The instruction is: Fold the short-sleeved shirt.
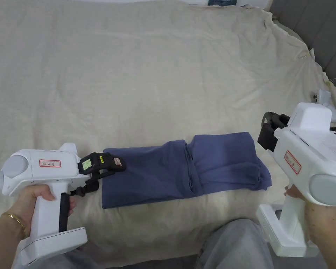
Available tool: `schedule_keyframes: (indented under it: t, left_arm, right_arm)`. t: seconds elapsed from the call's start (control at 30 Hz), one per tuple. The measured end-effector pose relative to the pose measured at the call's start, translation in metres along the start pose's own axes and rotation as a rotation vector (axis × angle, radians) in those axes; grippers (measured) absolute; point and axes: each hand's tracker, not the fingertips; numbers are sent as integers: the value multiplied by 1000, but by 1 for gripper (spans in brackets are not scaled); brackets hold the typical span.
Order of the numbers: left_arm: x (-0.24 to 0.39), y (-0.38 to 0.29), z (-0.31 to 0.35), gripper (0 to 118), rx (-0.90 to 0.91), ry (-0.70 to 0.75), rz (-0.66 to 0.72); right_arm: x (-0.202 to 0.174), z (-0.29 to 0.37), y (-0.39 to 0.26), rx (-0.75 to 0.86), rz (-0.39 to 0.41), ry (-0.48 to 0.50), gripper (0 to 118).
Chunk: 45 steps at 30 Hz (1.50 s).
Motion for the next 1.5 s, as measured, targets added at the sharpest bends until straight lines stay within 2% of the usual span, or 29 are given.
schedule_keyframes:
  t: [0.07, 0.1, 0.13, 0.17, 0.23, 0.3, 0.33, 0.37, 0.47, 0.57, 0.67, 0.8, 1.03, 1.17, 1.27, 1.4, 1.5]
  left_arm:
    - [3, -1, -4, 113, 3, -16, -8]
    - [5, -1, -6, 109, -2, -32, -15]
    - [6, -1, -9, 98, -12, -47, -16]
    - [7, 0, -14, 76, -23, -49, -15]
    - [10, -3, -26, 56, -56, 32, -33]
    - [11, -4, -29, 35, -41, 30, -48]
    - [11, -4, -28, 21, -36, 48, -49]
    - [10, -5, -29, 16, -29, 83, -52]
    - [13, -9, -30, 13, -10, 103, -19]
    - [32, -7, -31, 10, -18, 202, -32]
    - [55, -5, -24, 9, -14, 256, -127]
    - [69, 5, 5, 9, 39, 255, -133]
    - [51, 25, 80, 9, 137, 484, -120]
    - [35, 35, 126, 9, 192, 687, -156]
    - [42, 36, 155, 9, 254, 773, -149]
    - [74, 30, 163, 9, 280, 822, -234]
    - [100, 24, 151, 9, 265, 821, -346]
  right_arm:
    - [1, 0, -2, -5, -5, -2, 0]
    - [2, 0, -3, -7, -5, -5, 0]
    - [3, 0, -3, -10, -5, -8, 0]
    - [4, 0, -4, -14, -5, -11, 0]
    - [7, 1, -5, -17, -9, -18, 0]
    - [9, 2, -6, -18, -15, -24, 0]
    - [10, 3, -7, -19, -13, -25, 0]
    - [11, 2, -7, -21, -11, -28, 0]
    - [13, -2, -9, -32, -16, -29, 0]
    - [10, -4, -10, -40, -28, -17, 0]
    - [5, -3, -9, -36, -21, 0, 0]
    - [1, 0, -5, -24, -3, 11, 0]
    - [3, 3, 1, 0, -10, 29, 0]
    - [2, 2, 4, 15, -11, 39, 0]
    - [-1, 2, 5, 20, -29, 49, 0]
    - [-5, 3, 4, 22, -35, 60, 0]
    - [-5, 5, 4, 30, -42, 65, 0]
